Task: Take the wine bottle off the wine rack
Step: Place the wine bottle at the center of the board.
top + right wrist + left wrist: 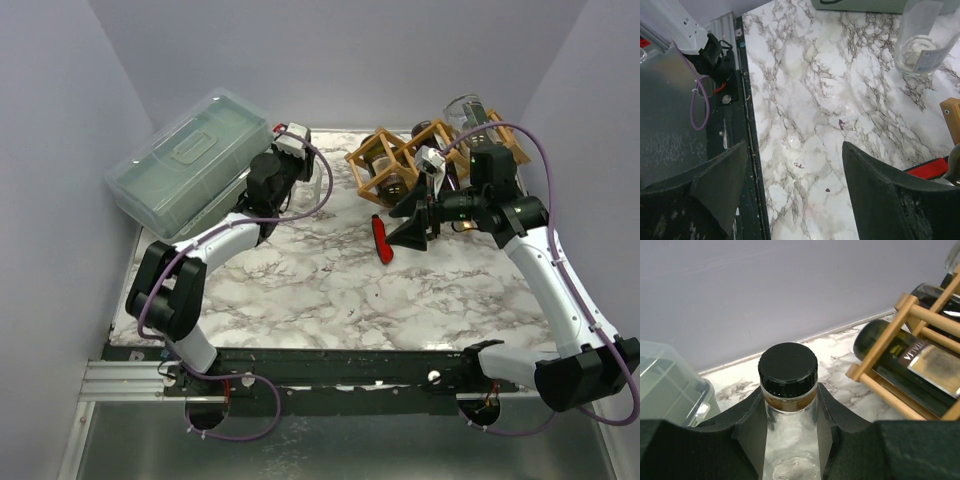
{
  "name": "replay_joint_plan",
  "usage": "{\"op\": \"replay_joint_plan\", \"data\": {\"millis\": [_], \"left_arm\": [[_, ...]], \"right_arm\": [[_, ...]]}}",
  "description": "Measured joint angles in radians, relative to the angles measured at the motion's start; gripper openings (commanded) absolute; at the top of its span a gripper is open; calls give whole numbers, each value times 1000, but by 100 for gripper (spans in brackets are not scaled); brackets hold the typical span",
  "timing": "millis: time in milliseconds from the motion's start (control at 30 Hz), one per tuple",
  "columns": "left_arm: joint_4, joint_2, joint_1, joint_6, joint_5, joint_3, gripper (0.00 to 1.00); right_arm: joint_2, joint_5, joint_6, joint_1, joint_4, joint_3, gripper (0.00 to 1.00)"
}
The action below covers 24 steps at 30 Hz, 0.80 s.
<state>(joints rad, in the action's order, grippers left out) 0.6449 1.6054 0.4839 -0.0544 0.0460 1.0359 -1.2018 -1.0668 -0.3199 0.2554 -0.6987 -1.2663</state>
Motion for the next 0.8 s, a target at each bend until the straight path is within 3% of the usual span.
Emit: {"op": "replay_joint_plan", "data": {"millis": [800], "left_arm": [[-66,391,-96,45,-63,406,0]], "right_arm": [[-20,-5,-39,-4,-32,0,80]]}}
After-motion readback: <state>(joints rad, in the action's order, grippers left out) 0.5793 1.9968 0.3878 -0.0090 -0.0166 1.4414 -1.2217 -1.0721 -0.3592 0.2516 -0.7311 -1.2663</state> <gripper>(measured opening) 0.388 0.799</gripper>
